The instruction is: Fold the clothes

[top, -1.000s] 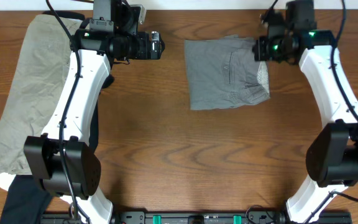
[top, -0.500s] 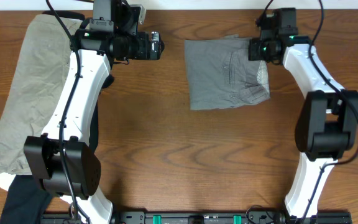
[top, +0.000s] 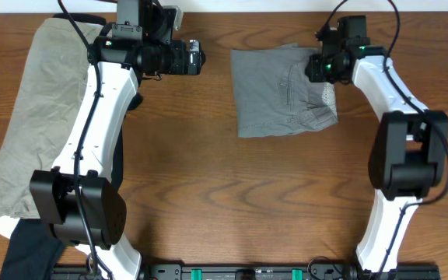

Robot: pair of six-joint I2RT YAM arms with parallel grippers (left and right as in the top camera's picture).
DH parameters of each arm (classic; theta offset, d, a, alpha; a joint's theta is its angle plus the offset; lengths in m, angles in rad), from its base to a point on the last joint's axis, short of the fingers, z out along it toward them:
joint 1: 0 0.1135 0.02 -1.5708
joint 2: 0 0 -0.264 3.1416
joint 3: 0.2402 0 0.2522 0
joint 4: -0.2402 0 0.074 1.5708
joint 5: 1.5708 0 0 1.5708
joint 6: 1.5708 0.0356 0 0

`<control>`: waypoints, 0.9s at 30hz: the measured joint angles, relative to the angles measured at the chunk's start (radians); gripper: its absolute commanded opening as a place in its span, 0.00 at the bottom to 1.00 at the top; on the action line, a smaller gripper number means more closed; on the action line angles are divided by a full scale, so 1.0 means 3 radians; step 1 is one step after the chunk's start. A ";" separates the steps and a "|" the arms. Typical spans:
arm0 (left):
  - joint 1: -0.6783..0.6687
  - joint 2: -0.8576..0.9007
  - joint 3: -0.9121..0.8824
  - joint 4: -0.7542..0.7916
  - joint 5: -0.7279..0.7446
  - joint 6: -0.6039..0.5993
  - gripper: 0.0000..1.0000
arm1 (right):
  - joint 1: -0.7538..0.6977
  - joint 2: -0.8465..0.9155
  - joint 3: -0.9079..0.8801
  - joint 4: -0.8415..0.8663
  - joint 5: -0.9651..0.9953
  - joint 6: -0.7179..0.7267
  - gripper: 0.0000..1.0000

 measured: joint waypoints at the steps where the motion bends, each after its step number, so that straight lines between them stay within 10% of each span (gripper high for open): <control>1: 0.0000 0.0000 0.0000 -0.0001 0.0000 0.0001 0.98 | -0.0013 -0.0099 0.0001 -0.0104 -0.0015 -0.0017 0.56; 11: 0.0000 0.0000 0.0000 -0.0001 0.0000 0.0000 0.98 | -0.0445 -0.0472 0.0023 -0.0886 -0.0165 -0.0378 0.78; 27: 0.0000 0.0000 0.0000 -0.0001 0.0000 0.0001 0.98 | -0.0453 0.0319 -0.0006 -0.0852 -0.0416 -0.0638 0.72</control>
